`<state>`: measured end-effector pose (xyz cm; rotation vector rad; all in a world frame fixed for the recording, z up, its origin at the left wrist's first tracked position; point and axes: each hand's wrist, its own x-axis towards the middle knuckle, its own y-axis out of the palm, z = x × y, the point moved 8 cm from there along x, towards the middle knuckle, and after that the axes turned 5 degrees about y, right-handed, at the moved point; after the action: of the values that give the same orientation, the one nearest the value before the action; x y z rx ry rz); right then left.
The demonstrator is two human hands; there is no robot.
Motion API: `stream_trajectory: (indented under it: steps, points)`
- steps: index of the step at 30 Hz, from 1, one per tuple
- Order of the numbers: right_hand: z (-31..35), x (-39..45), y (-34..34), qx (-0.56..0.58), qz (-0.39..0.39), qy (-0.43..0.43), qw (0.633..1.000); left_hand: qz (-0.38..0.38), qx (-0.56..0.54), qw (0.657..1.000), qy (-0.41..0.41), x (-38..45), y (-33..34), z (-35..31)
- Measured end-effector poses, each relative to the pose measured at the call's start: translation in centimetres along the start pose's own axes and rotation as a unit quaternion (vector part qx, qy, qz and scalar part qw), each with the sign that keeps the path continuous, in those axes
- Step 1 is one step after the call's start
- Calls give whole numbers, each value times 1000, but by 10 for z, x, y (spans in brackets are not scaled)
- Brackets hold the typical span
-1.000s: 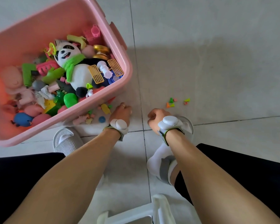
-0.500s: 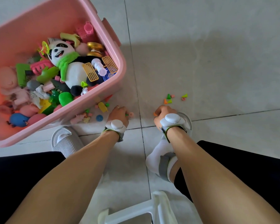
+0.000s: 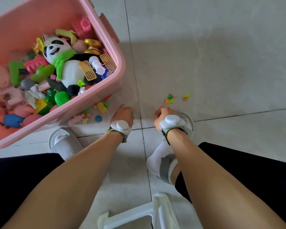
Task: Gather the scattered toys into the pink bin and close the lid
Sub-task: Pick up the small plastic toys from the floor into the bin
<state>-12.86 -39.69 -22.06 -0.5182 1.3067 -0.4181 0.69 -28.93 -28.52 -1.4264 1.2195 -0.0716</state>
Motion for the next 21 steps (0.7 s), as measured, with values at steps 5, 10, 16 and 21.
stream_trajectory:
  steps: [5, 10, 16, 21]
  points:
    - [4, 16, 6, -48, -7, -19, 999, 5, 5, 1000, -24, 0, -1, 0]
    - [4, 31, 23, -66, -26, -41, 997, 2, 8, 999, -50, -1, -1, 0]
    - [12, 46, 35, -90, -18, -33, 995, 3, -30, 999, -31, -3, 4, -3]
    - [15, 58, 36, -122, 8, -44, 992, -29, -120, 991, -47, -4, 4, 0]
